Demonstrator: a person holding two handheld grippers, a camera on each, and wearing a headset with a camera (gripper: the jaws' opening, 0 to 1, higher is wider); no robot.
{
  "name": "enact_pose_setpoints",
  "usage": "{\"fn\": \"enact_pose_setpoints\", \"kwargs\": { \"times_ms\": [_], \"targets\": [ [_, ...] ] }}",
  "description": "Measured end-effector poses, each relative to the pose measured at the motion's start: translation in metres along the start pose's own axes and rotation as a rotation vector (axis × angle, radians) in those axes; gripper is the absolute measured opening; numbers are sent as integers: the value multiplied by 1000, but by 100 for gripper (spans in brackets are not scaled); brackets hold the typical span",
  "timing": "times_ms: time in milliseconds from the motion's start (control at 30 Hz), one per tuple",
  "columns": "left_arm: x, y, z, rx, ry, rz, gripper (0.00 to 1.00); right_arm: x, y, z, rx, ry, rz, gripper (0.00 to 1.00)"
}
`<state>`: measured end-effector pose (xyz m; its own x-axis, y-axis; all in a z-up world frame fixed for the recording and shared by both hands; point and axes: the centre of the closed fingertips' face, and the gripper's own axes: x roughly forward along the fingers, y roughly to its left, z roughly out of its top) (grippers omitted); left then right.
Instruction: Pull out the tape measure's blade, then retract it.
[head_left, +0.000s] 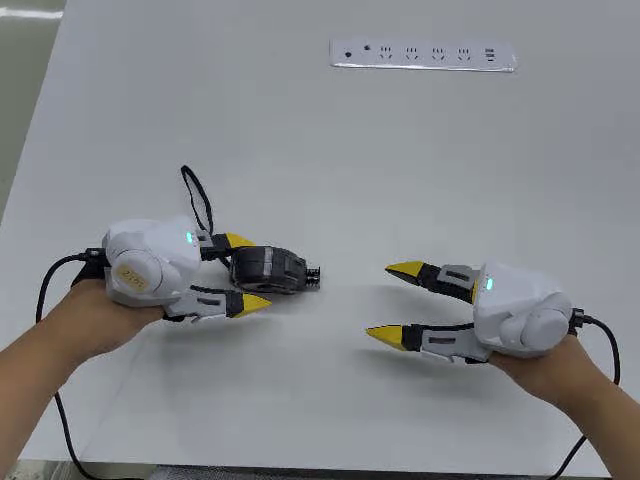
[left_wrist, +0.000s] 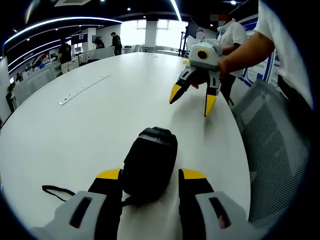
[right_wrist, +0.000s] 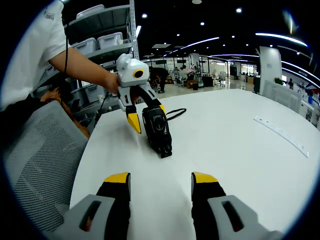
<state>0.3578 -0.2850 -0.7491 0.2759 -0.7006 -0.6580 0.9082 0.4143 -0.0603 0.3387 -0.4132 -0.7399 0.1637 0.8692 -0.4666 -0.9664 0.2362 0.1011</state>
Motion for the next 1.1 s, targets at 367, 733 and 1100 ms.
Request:
{"fn": "enact_pose_setpoints", "kwargs": {
  "times_ms": [367,733,1100],
  "targets": [
    [2,4,0,-6,-4,14,35,1,-1,-2,2,5,2,48],
    [2,6,-1,-8,-11,14,34,2,-2,-1,0,4,3,47],
    [3,7,-2,-10,-7,11,33,7,-4,2,-7,-1,9,46]
  ]
}}
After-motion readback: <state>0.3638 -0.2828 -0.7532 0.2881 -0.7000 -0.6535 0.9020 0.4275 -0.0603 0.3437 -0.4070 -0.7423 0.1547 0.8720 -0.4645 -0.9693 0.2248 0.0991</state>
